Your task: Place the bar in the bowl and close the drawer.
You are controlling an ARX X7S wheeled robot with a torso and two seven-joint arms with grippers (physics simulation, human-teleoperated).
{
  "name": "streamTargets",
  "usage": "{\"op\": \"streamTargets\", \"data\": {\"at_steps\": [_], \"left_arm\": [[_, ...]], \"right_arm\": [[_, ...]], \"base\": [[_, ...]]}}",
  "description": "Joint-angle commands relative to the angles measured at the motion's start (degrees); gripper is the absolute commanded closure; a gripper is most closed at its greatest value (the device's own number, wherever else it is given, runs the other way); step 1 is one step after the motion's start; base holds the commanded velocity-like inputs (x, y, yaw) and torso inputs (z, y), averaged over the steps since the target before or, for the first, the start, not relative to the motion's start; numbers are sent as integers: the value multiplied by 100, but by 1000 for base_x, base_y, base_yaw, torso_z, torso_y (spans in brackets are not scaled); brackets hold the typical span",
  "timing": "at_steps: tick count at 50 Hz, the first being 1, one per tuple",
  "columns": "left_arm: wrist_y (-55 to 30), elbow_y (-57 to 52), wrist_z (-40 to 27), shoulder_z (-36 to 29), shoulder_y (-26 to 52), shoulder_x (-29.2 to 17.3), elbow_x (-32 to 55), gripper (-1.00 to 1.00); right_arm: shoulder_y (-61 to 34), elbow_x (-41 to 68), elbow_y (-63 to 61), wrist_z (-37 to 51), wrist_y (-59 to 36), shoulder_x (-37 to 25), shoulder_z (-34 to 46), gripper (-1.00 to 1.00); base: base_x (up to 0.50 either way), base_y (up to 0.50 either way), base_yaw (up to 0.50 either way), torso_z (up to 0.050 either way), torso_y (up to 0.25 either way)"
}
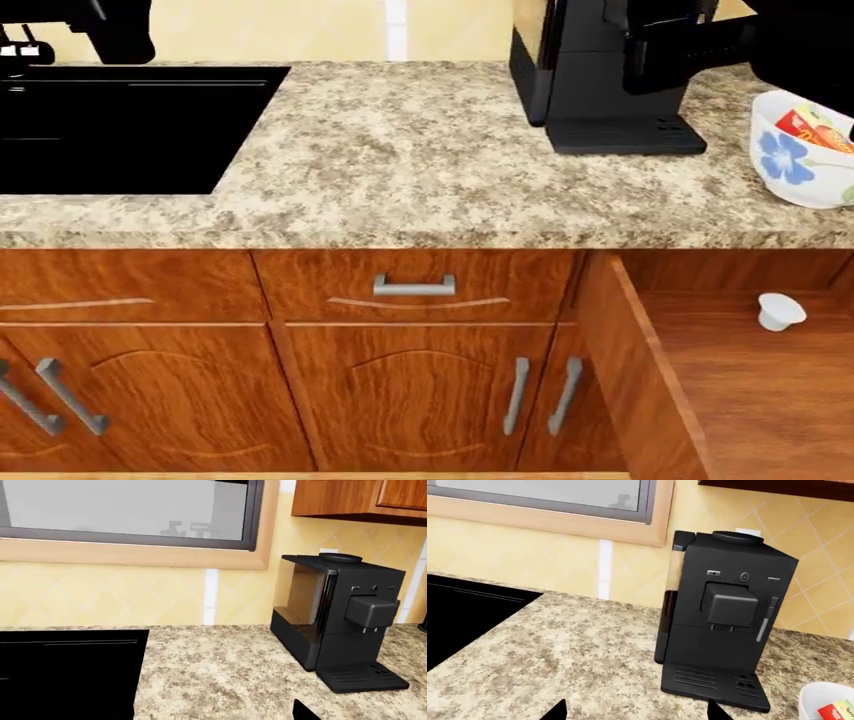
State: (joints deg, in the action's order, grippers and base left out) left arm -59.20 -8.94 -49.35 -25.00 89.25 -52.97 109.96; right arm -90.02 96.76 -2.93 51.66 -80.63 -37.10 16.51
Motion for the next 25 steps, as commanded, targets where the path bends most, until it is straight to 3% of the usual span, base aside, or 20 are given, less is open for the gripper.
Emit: {"op": "streamTargets", "data": {"at_steps": [1, 13, 25], "left_arm": [[4, -34, -22, -22, 12, 14, 44, -100], [10, -65, -34, -54, -16, 23, 82, -100], [-69, 71, 12, -242, -85, 174, 77, -100]], "right_arm": [[-21, 105, -11, 65, 41, -66, 67, -100], [5, 197, -5, 74, 113, -122, 109, -100], [135, 331, -15, 95, 149, -196, 177, -100]], "base": [[-51, 500, 0, 0, 0], [-51, 499, 0, 0, 0], [-1, 35, 0, 0, 0]]}}
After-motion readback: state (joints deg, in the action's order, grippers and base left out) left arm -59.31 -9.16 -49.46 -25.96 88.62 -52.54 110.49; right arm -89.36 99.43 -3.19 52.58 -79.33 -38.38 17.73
